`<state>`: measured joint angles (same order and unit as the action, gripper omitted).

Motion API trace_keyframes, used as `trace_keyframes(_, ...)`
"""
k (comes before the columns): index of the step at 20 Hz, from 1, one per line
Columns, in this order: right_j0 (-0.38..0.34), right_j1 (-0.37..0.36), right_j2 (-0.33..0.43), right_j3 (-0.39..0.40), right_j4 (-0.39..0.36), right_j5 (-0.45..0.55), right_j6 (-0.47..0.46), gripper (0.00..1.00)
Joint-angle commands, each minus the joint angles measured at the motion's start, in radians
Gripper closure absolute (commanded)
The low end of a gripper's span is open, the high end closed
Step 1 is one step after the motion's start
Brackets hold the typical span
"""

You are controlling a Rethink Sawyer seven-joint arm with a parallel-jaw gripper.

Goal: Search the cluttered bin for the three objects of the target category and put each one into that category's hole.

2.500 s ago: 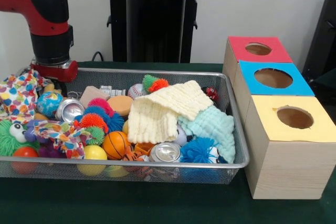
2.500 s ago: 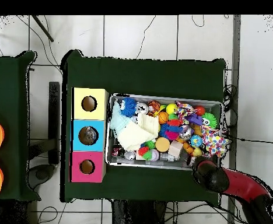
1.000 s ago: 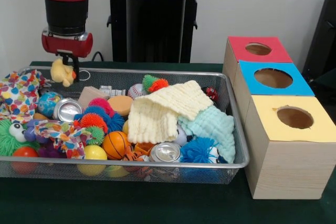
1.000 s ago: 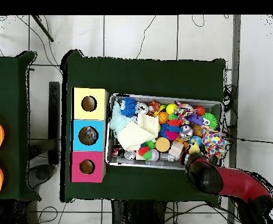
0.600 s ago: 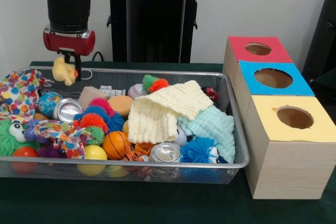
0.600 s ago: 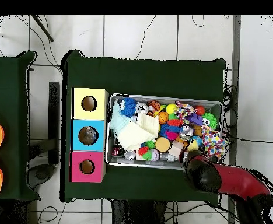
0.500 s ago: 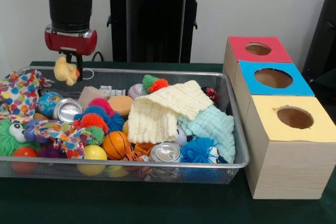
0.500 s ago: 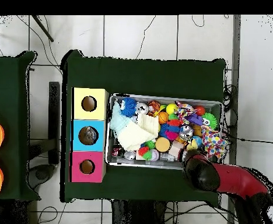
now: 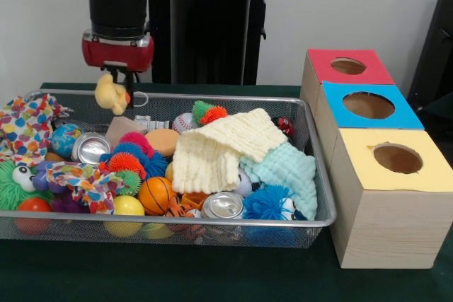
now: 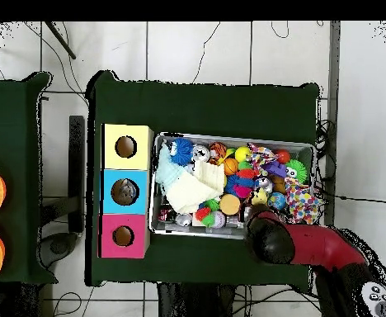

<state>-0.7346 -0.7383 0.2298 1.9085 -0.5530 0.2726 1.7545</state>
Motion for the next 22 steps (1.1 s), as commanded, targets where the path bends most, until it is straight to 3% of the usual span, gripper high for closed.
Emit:
trace_keyframes(1,0.066,-0.004,-0.011,0.077,0.046,0.007,0.152,1.0)
trace_keyframes(13,0.274,-0.015,-0.181,0.187,0.137,-0.149,0.321,1.0)
trace_keyframes(22,0.382,-0.041,-0.266,0.28,0.26,-0.217,0.339,1.0)
